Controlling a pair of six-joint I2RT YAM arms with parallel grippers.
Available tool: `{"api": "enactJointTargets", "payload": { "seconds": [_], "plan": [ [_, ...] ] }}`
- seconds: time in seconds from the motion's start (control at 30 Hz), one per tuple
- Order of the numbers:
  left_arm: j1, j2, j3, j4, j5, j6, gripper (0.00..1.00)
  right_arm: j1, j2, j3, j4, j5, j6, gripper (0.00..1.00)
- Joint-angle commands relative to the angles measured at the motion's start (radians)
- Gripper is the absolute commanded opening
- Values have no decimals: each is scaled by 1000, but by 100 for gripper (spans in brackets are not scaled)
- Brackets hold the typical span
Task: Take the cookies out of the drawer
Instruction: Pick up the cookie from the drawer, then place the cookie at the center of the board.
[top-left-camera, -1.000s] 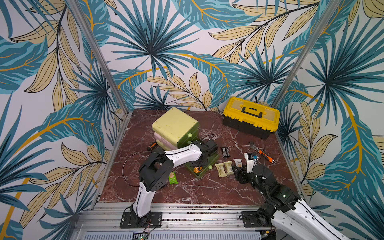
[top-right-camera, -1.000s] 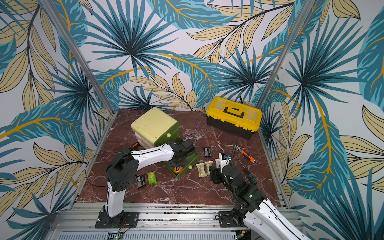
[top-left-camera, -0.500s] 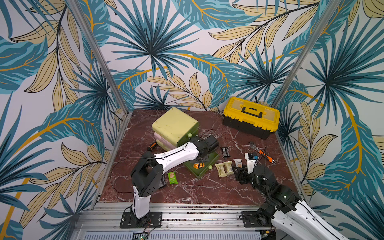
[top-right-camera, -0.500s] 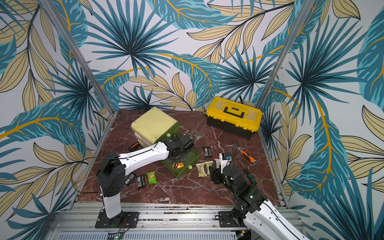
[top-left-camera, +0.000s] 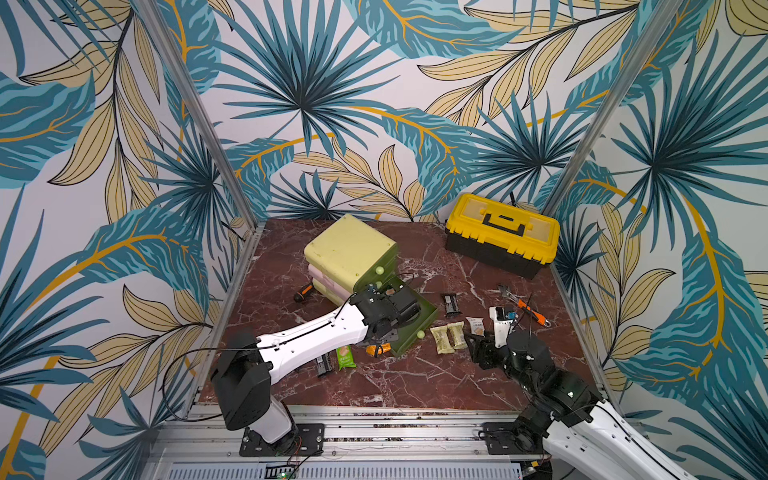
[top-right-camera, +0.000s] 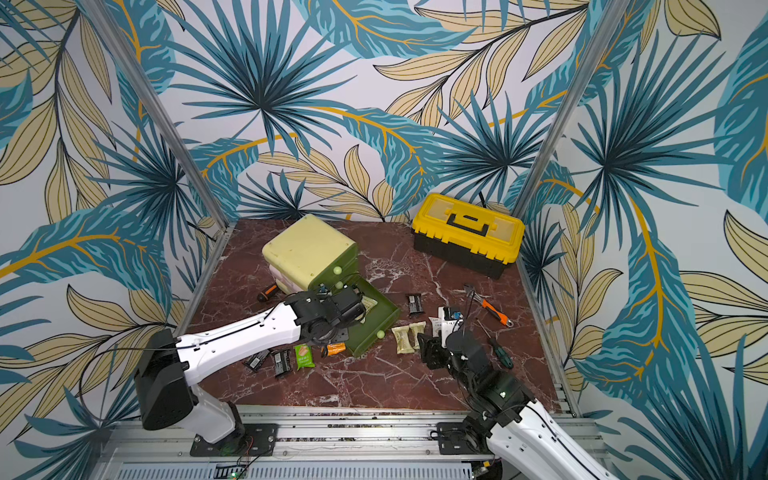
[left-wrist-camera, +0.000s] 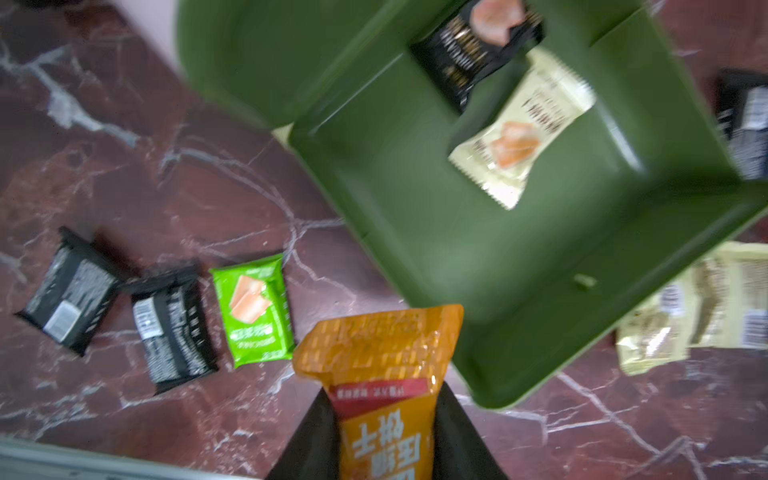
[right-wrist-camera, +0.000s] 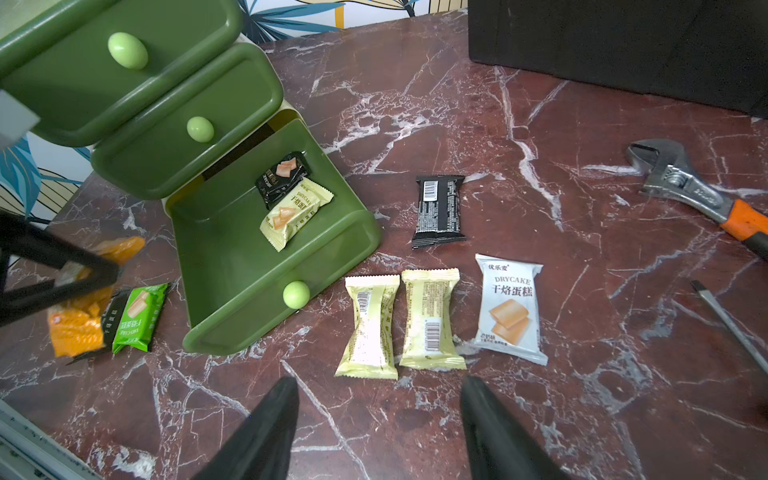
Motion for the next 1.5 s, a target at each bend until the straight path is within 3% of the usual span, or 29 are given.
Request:
{"api": "enactJointTargets", "payload": {
  "seconds": [0.0, 0.3, 0.83, 0.97, 1.1, 1.27, 1.47],
  "plan": [
    [-5, -68, -121, 60, -4, -46, 37, -2, -10, -21, -6, -12, 5, 66],
    [19, -53, -284, 336, -23, -39, 37, -3, -6, -19, -3, -27, -2, 65],
    [85, 83, -306, 316, 14, 18, 38, -2, -15, -14, -11, -21, -5, 65],
    [85, 86, -320, 342, 24, 0, 47, -3, -15, -10, -12, -26, -7, 65],
    [85, 44, -314, 319, 10, -6, 58, -2, -12, 4, -14, -73, -22, 65],
    [84, -95, -288, 280, -35, 6, 59, -3, 24, 28, -10, -88, -40, 65],
    [37, -242, -224, 384, -42, 257, 59, -2, 73, 23, 37, -100, -13, 65]
  ]
}}
